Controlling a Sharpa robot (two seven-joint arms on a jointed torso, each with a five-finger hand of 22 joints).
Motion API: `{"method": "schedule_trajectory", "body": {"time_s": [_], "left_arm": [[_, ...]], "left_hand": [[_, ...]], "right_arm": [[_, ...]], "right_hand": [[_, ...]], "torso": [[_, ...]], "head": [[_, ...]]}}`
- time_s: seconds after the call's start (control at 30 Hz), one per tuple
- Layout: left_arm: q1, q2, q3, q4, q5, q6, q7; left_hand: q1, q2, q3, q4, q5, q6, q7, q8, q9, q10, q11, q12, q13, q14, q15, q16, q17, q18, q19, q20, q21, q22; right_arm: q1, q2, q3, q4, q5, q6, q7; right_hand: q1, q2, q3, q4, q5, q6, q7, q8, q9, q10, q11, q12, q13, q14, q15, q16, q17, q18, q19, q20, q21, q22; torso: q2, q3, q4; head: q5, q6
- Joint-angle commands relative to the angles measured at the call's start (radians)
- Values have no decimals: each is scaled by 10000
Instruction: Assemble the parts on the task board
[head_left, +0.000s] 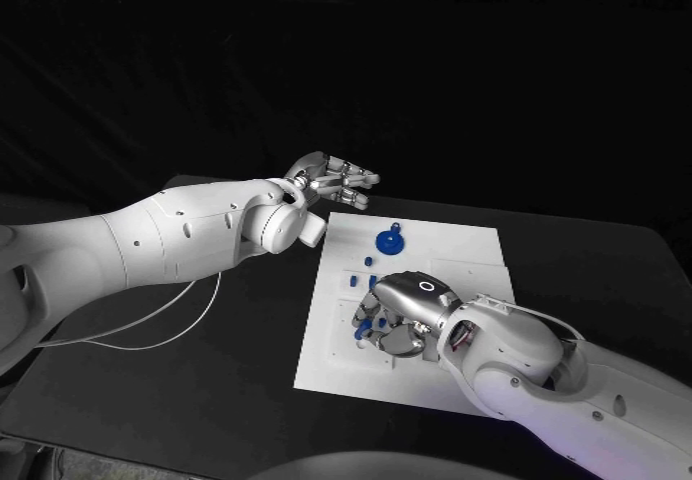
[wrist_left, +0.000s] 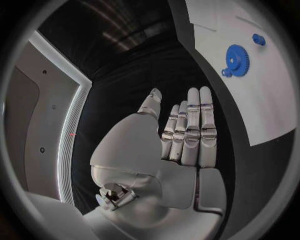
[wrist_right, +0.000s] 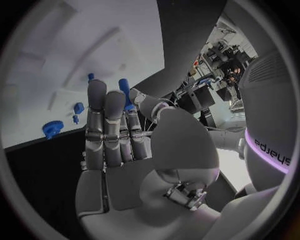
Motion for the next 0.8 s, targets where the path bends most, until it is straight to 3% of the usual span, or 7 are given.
{"method": "schedule_trajectory", "body": {"time_s": [0.03, 0.3, 0.8], "left_arm": [[-1, 15, 7, 18, 78, 88, 105], [-3, 4, 7, -1, 46, 101, 109], [-7, -9, 6, -16, 6, 117, 91]], "left_hand": [[-19, -12, 44, -6, 33, -27, -2, -34, 3, -50, 6, 53, 13, -17, 9, 16, 14, -99, -11, 47, 36, -15], [-21, -12, 43, -5, 21, -29, -4, -34, 4, -53, 6, 54, 13, -11, 7, 20, 16, -99, -6, 47, 38, -20], [-21, -12, 43, -5, 21, -29, -4, -34, 4, -53, 6, 54, 13, -11, 7, 20, 16, -99, -6, 47, 38, -20]], "right_arm": [[-2, 58, -71, -56, -321, 26, 245], [-10, 77, -199, -147, -433, 36, 248], [-19, -56, -243, -166, -493, 161, 243]], "right_hand": [[155, 141, -1, -40, 25, 26, 1, 42, 9, 441, -343, 32, 27, 16, -69, -35, 13, 151, 162, -76, -48, 8], [120, 161, 0, -85, 25, 28, 0, 42, 13, 447, -345, 33, 29, 25, -68, -59, 35, 150, 180, -76, -103, 56], [121, 162, 0, -93, 25, 31, -2, 43, 15, 451, -346, 33, 29, 26, -69, -62, 38, 151, 184, -77, -110, 64]], "torso": [[6, 10, 1], [0, 6, -6], [-1, -1, 2]], "head": [[54, -47], [66, -90], [74, -136]]}}
